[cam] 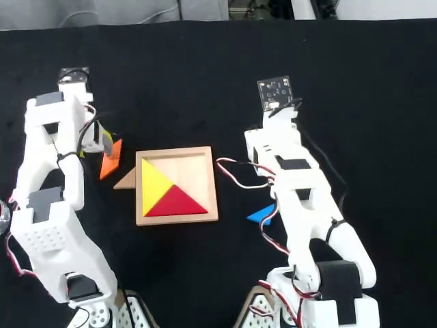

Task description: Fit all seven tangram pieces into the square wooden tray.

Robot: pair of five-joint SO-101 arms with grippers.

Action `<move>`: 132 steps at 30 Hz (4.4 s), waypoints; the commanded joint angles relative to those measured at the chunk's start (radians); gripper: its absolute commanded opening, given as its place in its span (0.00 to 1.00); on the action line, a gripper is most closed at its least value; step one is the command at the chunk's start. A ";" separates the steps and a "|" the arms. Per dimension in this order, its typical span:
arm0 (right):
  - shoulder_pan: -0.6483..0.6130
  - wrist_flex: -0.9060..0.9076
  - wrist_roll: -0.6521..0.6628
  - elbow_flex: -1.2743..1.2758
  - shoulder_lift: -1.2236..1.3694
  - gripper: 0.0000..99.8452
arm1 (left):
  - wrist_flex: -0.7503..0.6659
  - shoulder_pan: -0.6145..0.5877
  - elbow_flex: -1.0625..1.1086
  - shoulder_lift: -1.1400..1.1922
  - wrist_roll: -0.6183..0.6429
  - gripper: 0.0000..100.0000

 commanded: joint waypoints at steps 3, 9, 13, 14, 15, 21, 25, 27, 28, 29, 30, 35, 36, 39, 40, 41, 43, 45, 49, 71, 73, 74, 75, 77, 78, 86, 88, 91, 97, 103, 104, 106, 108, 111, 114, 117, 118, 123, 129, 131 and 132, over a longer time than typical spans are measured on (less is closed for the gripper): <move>-0.012 -0.020 0.000 -0.004 -0.039 0.01 | -0.069 0.019 0.018 -0.017 -0.009 0.23; -0.012 -0.020 0.000 -0.004 -0.039 0.01 | -0.078 0.074 0.008 0.049 -0.009 0.23; -0.012 -0.020 0.000 -0.004 -0.039 0.01 | -0.037 0.107 -0.051 0.078 -0.006 0.23; -0.012 -0.020 0.000 -0.004 -0.039 0.01 | -0.029 0.108 -0.064 0.087 -0.002 0.23; -0.012 -0.020 0.000 -0.004 -0.039 0.01 | -0.023 0.111 -0.076 0.101 0.009 0.23; -0.012 -0.020 0.000 -0.004 -0.041 0.01 | 0.054 0.116 -0.196 0.183 0.014 0.21; -0.012 -0.018 0.000 -0.004 -0.042 0.01 | 0.098 0.140 -0.255 0.230 0.014 0.18; -0.012 -0.018 0.000 -0.004 -0.042 0.01 | 0.112 0.159 -0.265 0.239 0.018 0.17; -0.012 -0.018 0.000 -0.004 -0.044 0.01 | 0.114 0.171 -0.265 0.239 0.018 0.17; -0.012 -0.018 0.000 -0.004 -0.044 0.01 | 0.115 0.177 -0.265 0.239 0.018 0.16; -0.011 -0.018 0.000 -0.004 -0.044 0.01 | 0.115 0.177 -0.266 0.238 0.018 0.16; -0.011 -0.018 0.000 -0.004 -0.045 0.01 | 0.195 0.097 -0.340 0.170 0.011 0.16; -0.011 -0.018 0.000 -0.004 -0.045 0.01 | 0.216 0.081 -0.348 0.153 0.011 0.16; -0.011 -0.018 0.000 -0.004 -0.045 0.01 | 0.250 0.044 -0.348 0.124 -0.018 0.21; -0.012 -0.018 0.000 -0.004 -0.045 0.01 | 0.250 0.038 -0.346 0.123 -0.014 0.23; -0.012 -0.018 0.000 -0.004 -0.044 0.01 | 0.244 0.031 -0.335 0.126 -0.005 0.25; -0.012 -0.018 0.000 -0.004 -0.042 0.01 | 0.230 0.027 -0.321 0.130 -0.005 0.25; -0.012 -0.018 0.000 -0.004 -0.041 0.01 | 0.233 0.027 -0.314 0.129 -0.018 0.25; -0.012 -0.020 0.000 -0.004 -0.041 0.01 | 0.262 0.022 -0.325 0.124 -0.031 0.25; -0.012 -0.020 0.000 -0.004 -0.042 0.01 | 0.089 0.077 -0.196 0.166 0.014 0.24; -0.012 -0.018 0.000 -0.004 -0.042 0.01 | 0.081 0.090 -0.223 0.203 0.014 0.24; -0.011 -0.018 0.000 -0.004 -0.044 0.01 | 0.089 0.093 -0.243 0.216 0.014 0.24; -0.011 -0.017 0.000 -0.004 -0.044 0.01 | 0.106 0.094 -0.269 0.233 0.014 0.24; -0.011 -0.017 0.000 -0.004 -0.045 0.01 | 0.150 0.104 -0.334 0.269 0.009 0.21; -0.011 -0.017 0.000 -0.004 -0.045 0.01 | 0.169 0.107 -0.361 0.287 0.006 0.20; -0.011 -0.017 0.000 -0.004 -0.047 0.01 | 0.265 0.199 -0.499 0.365 0.011 0.12; -0.011 -0.017 0.000 -0.004 -0.047 0.01 | 0.287 0.211 -0.516 0.365 0.012 0.12; -0.011 -0.017 0.000 -0.004 -0.047 0.01 | 0.333 0.211 -0.559 0.365 0.012 0.12; -0.011 -0.018 0.000 -0.004 -0.047 0.01 | 0.459 0.205 -0.665 0.365 0.012 0.13; -0.011 -0.018 0.000 -0.004 -0.047 0.01 | 0.517 0.182 -0.723 0.365 0.005 0.23; -0.011 -0.018 0.000 -0.004 -0.047 0.01 | 0.520 0.173 -0.725 0.365 0.003 0.23; -0.011 -0.018 0.003 -0.004 -0.047 0.01 | 0.532 0.160 -0.734 0.365 0.000 0.23; -0.012 -0.017 0.035 -0.004 -0.047 0.01 | 0.534 0.150 -0.737 0.365 -0.054 0.23; -0.015 -0.017 0.046 -0.004 -0.047 0.01 | 0.532 0.140 -0.737 0.376 -0.196 0.23; -0.015 -0.017 0.046 -0.004 -0.047 0.01 | 0.496 0.119 -0.727 0.377 -0.437 0.23; -0.014 -0.017 0.046 -0.004 -0.047 0.01 | 0.485 0.102 -0.727 0.377 -0.569 0.23; -0.014 -0.017 0.046 -0.004 -0.045 0.01 | 0.488 0.105 -0.719 0.379 -0.583 0.23; -0.015 -0.021 0.046 -0.004 -0.041 0.01 | 0.427 0.116 -0.641 0.379 -0.661 0.23; -0.015 -0.021 0.048 -0.004 -0.041 0.01 | 0.385 0.137 -0.552 0.377 -0.664 0.23; -0.015 -0.021 0.048 -0.004 -0.041 0.01 | 0.385 0.143 -0.539 0.376 -0.663 0.23; -0.015 -0.021 0.048 -0.004 -0.041 0.01 | 0.382 0.145 -0.538 0.376 -0.663 0.23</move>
